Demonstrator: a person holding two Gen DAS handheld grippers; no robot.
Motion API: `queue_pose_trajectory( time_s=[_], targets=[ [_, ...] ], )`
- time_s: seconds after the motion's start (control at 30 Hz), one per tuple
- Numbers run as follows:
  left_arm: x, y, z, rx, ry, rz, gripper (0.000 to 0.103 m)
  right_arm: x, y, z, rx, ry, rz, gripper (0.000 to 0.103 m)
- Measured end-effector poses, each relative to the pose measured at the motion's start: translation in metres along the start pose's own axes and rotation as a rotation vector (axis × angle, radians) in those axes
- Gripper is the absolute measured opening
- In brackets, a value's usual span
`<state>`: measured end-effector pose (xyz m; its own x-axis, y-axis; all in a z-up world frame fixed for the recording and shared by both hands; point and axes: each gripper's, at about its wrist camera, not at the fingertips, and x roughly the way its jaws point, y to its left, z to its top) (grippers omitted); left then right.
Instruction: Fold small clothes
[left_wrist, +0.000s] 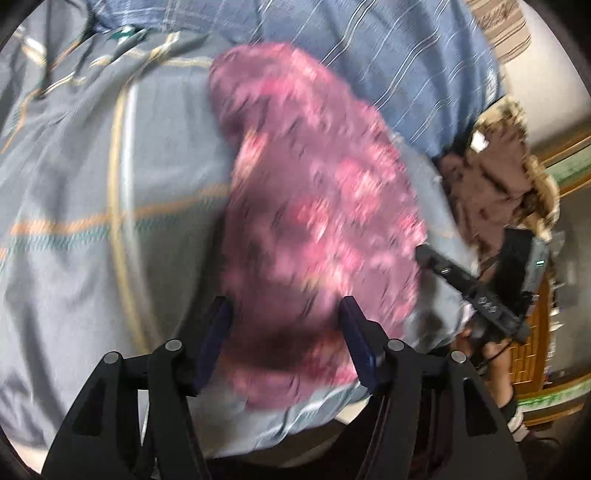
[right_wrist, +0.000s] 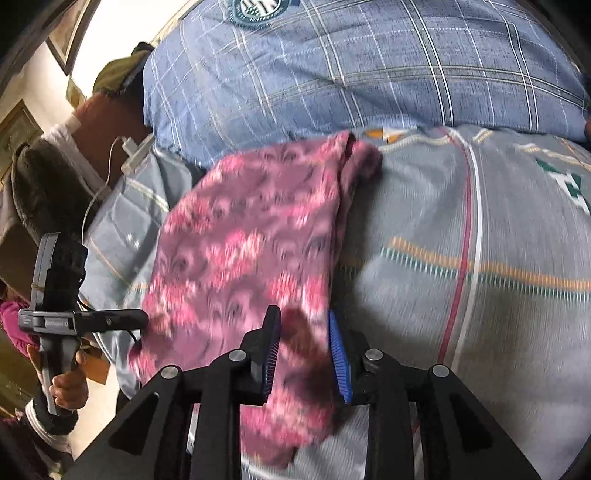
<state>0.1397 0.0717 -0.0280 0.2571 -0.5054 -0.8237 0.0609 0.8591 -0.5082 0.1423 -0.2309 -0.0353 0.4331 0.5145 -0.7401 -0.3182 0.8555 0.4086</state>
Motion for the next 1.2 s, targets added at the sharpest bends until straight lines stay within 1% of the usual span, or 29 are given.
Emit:
queue_pose_trajectory(
  time_s=[0.1,0.13,0.17,0.2,0.27,0.3,0.33,0.37,0.47,0.53,0.57,0.63,0.67,0.7,0.73,0.77,0.8,0.83,0.87,0.93,0.97,1.03,1.1,1.13,1.2],
  targets=[
    [-0.001,0.008,-0.022,-0.041,0.023,0.005,0.060,-0.004,0.003,-0.014,-0.003,0.012,-0.010,0.030],
    [0.004,0.015,-0.030,-0.069,0.050,0.004,0.060,-0.005,0.001,-0.018,0.011,0.021,-0.018,0.031],
    [0.008,0.020,-0.033,-0.091,0.069,-0.003,0.060,-0.004,-0.001,-0.021,0.029,0.028,-0.026,0.031],
    [0.011,0.024,-0.038,-0.114,0.081,-0.026,0.060,-0.003,-0.004,-0.023,0.047,0.030,-0.022,0.033],
    [0.007,0.028,-0.046,-0.138,0.055,-0.057,0.060,0.001,-0.010,-0.026,0.096,0.035,0.011,0.034],
    [0.006,0.026,-0.045,-0.139,0.049,-0.054,0.060,0.004,-0.010,-0.026,0.106,0.038,0.038,0.031],
    [0.004,0.024,-0.043,-0.139,0.038,-0.044,0.060,0.007,-0.008,-0.026,0.106,0.044,0.062,0.008],
    [0.003,0.023,-0.043,-0.140,0.035,-0.044,0.060,0.006,-0.004,-0.025,0.113,0.054,0.103,0.005],
    [-0.002,0.016,-0.041,-0.127,0.023,-0.055,0.059,-0.020,0.012,-0.022,0.130,-0.023,0.228,0.004],
    [-0.012,0.021,-0.042,-0.122,0.003,-0.058,0.059,-0.028,0.014,-0.023,0.147,-0.038,0.264,0.004],
    [-0.015,0.023,-0.041,-0.124,-0.006,-0.063,0.059,-0.029,0.011,-0.026,0.166,-0.036,0.265,0.004],
    [-0.020,0.028,-0.040,-0.138,-0.024,-0.082,0.059,-0.022,0.002,-0.032,0.178,-0.009,0.213,0.004],
    [-0.022,0.030,-0.038,-0.141,-0.029,-0.091,0.059,-0.013,-0.007,-0.037,0.187,0.023,0.143,0.004],
    [-0.025,0.030,-0.034,-0.141,-0.035,-0.095,0.059,-0.009,-0.013,-0.040,0.193,0.040,0.109,0.004],
    [-0.029,0.030,-0.029,-0.140,-0.050,-0.094,0.059,-0.004,-0.019,-0.043,0.203,0.060,0.087,0.004],
    [-0.034,0.029,-0.023,-0.137,-0.069,-0.095,0.059,-0.004,-0.022,-0.042,0.213,0.075,0.093,0.004],
    [-0.039,0.026,-0.015,-0.131,-0.084,-0.100,0.059,-0.007,-0.021,-0.039,0.204,0.077,0.087,0.008],
    [-0.042,0.023,-0.009,-0.123,-0.095,-0.106,0.059,-0.012,-0.018,-0.035,0.187,0.066,0.058,0.012],
    [-0.045,0.016,-0.001,-0.115,-0.113,-0.119,0.059,-0.021,-0.013,-0.026,0.150,0.028,0.006,0.013],
    [-0.047,0.001,0.016,-0.094,-0.142,-0.141,0.060,-0.036,-0.003,-0.008,0.107,-0.050,-0.040,0.016],
    [-0.046,-0.006,0.026,-0.089,-0.163,-0.137,0.060,-0.044,0.002,0.006,0.096,-0.104,-0.027,0.017],
    [-0.039,-0.017,0.045,-0.096,-0.196,-0.145,0.060,-0.043,0.009,0.026,0.078,-0.140,0.015,0.019],
    [-0.026,-0.018,0.064,-0.112,-0.195,-0.153,0.060,-0.028,0.015,0.052,0.062,-0.156,0.071,0.018],
    [-0.017,-0.018,0.071,-0.120,-0.191,-0.138,0.060,-0.017,0.016,0.061,0.062,-0.155,0.084,0.018],
    [-0.001,-0.014,0.076,-0.124,-0.193,-0.075,0.060,0.006,0.011,0.073,0.081,-0.135,0.090,0.017]
  ],
)
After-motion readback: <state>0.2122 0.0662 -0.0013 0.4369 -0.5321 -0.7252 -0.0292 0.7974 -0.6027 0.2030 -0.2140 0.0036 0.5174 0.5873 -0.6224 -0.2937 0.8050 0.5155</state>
